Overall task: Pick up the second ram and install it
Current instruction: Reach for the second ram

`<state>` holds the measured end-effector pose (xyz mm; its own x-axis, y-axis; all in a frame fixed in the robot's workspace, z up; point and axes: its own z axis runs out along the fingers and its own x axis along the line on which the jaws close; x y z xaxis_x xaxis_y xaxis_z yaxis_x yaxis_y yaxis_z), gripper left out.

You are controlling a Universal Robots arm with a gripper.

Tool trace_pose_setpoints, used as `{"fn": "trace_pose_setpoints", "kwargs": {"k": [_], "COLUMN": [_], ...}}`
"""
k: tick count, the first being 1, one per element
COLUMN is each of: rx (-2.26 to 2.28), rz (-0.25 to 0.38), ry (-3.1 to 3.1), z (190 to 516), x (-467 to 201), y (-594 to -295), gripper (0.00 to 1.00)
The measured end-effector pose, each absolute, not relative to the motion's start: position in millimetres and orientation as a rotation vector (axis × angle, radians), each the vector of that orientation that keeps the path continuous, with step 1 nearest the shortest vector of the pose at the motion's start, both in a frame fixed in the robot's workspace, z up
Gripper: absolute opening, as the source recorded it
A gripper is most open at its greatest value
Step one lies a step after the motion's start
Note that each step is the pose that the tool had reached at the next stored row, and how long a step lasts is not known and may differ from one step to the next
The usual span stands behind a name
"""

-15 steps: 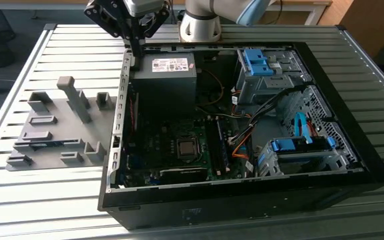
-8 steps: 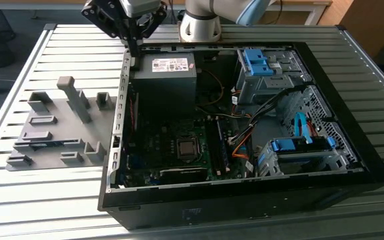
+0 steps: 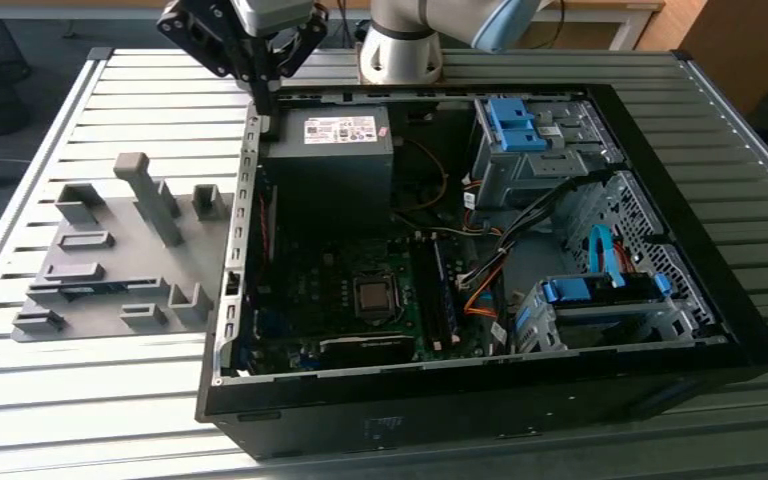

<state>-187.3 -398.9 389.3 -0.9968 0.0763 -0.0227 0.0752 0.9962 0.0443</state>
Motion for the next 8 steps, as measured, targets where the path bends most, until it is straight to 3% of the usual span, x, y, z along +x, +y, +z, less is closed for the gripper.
{"fn": "trace_pose_setpoints", "kwargs": {"k": [8], "rx": [0.118], "rz": [0.068], "ry": [3.115], "z": [388.5], "x": [-191.8], "y": [-398.9], "gripper": [0.11]}}
